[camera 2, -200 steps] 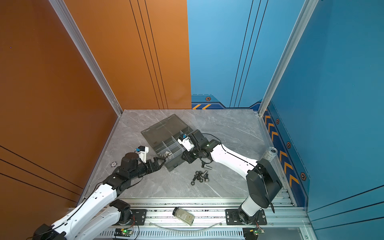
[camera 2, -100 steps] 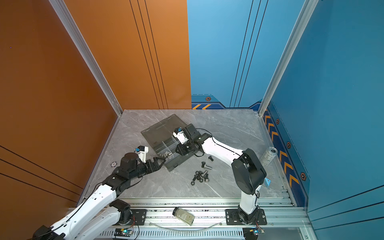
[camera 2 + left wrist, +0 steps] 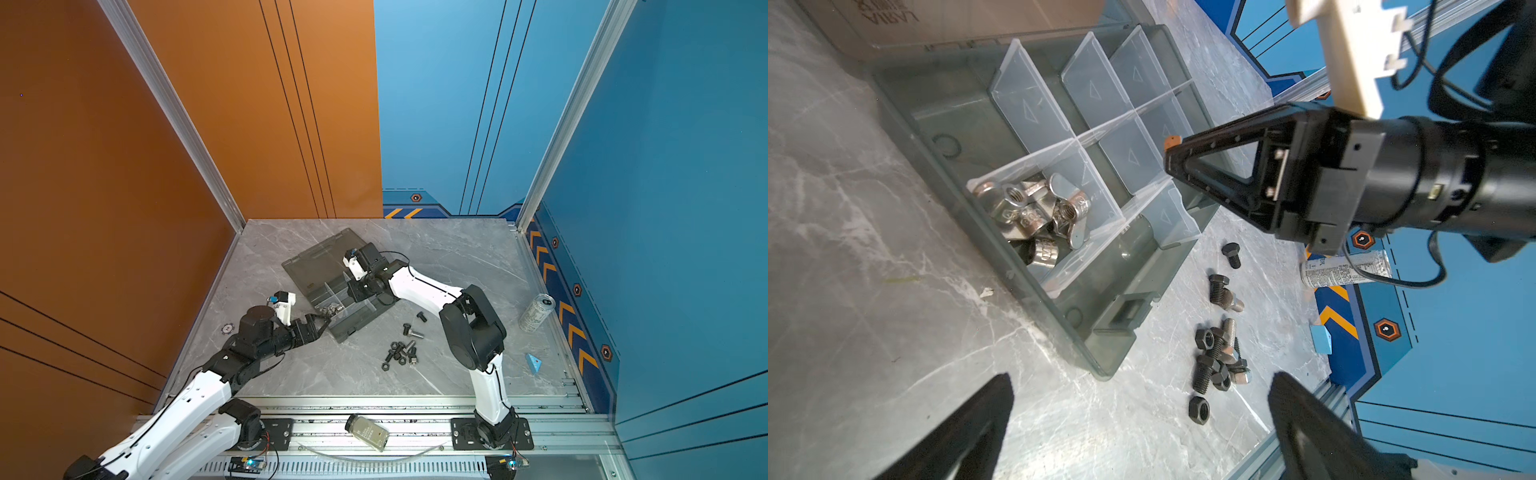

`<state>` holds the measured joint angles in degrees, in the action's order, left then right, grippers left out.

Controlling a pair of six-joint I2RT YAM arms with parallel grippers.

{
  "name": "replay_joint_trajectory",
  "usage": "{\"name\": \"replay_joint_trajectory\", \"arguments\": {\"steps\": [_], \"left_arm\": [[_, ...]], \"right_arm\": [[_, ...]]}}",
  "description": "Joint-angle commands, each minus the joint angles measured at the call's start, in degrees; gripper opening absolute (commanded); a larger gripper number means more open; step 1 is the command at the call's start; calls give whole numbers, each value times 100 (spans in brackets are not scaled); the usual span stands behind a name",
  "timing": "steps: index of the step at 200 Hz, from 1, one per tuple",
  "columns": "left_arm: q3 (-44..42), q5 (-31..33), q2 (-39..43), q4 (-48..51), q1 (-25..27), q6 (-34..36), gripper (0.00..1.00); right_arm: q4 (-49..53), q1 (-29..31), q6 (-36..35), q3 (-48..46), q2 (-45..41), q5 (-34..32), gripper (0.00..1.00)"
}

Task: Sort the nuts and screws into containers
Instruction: 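Carry the hex nut over the compartment beside the wing nuts, then open the right gripper to drop the hex nut into the compartment, then move the right gripper back down over the hardware pile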

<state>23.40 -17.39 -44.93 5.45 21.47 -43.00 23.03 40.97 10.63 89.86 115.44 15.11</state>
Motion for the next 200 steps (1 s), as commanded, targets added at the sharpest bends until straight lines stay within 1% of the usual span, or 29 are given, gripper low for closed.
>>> {"name": "replay_joint_trajectory", "arguments": {"steps": [1, 9, 22, 32, 40, 58, 90, 94, 114, 135, 162, 184, 200], "left_arm": [[-70, -10, 89, 79, -20, 17, 98], [-72, -7, 95, 79, -20, 3, 98], [-81, -19, 98, 67, -20, 2, 98], [-91, -19, 111, 61, -20, -6, 98], [-95, -7, 114, 57, -20, -6, 98], [-114, -18, 116, 28, -20, -8, 98], [-77, -81, 42, -7, -34, 20, 98], [-77, -89, 32, -16, -32, 21, 98], [-87, -96, 11, -85, -29, -4, 98], [-105, -94, 37, -85, -34, -13, 98], [-106, -65, 45, -79, -30, -13, 98], [-80, -65, 19, -80, -22, -9, 98], [-47, -89, -16, -80, -20, 2, 98]], "right_arm": [[299, 77, 45, 304, 133, -291, 8], [379, 116, 33, 371, 190, -368, 14], [467, 147, 12, 463, 267, -425, 19], [545, 170, 7, 536, 304, -483, 28], [615, 188, 8, 603, 298, -547, 32], [803, 205, -30, 748, 486, -631, 38], [941, 210, -118, 735, 381, -747, 42], [941, 206, -128, 723, 202, -732, 43], [1046, 216, -136, 628, -28, -795, 44], [1169, 212, -70, 329, -477, -797, 44], [1516, 214, 264, -202, -1144, -1075, 46], [2001, 189, 846, -751, -1703, -1506, 48], [2219, 120, 1289, -1301, -2078, -1539, 49]]}}
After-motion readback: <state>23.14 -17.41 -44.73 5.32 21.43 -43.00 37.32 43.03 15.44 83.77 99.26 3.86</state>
